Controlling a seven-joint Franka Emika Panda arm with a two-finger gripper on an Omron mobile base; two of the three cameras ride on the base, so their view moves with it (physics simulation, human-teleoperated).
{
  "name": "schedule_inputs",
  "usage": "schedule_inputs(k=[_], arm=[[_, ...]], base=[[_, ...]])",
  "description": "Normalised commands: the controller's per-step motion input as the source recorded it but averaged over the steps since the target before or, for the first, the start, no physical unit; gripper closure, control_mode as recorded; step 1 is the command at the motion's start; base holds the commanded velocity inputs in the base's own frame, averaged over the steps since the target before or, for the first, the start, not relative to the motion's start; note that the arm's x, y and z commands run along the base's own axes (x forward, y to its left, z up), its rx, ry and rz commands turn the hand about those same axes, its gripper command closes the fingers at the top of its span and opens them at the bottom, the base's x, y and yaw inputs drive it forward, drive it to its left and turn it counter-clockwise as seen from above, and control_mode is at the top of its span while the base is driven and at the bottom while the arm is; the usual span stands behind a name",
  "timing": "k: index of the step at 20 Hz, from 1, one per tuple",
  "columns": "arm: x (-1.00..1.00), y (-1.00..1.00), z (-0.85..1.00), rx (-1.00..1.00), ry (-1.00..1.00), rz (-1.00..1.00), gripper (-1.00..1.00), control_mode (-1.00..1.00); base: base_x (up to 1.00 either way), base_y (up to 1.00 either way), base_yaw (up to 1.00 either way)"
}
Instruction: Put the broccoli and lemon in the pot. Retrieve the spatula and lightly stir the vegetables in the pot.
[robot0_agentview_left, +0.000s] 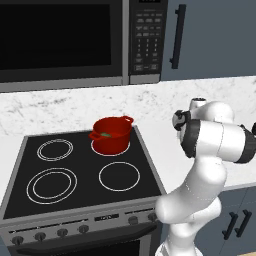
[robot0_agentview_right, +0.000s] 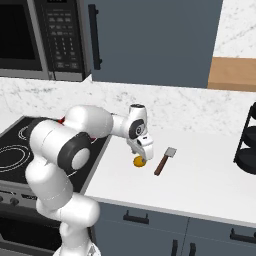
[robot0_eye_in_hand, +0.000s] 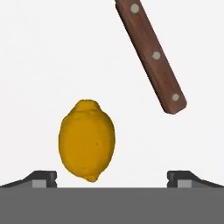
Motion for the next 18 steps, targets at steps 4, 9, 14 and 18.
schedule_inputs(k=[4, 9, 14, 18], arm=[[0.21, -0.01, -0.31, 0.02, 0.0, 0.0, -1.0, -1.0], [0.04, 0.0, -0.36, 0.0, 0.0, 0.0, -1.0, -1.0], [-0.05, -0.01, -0.28, 0.0, 0.0, 0.0, -1.0, -1.0], [-0.11, 0.0, -0.28, 0.0, 0.0, 0.0, -1.0, -1.0]], base=[[0.0, 0.0, 0.0], [0.0, 0.0, 0.0], [0.0, 0.0, 0.0], [0.0, 0.0, 0.0]])
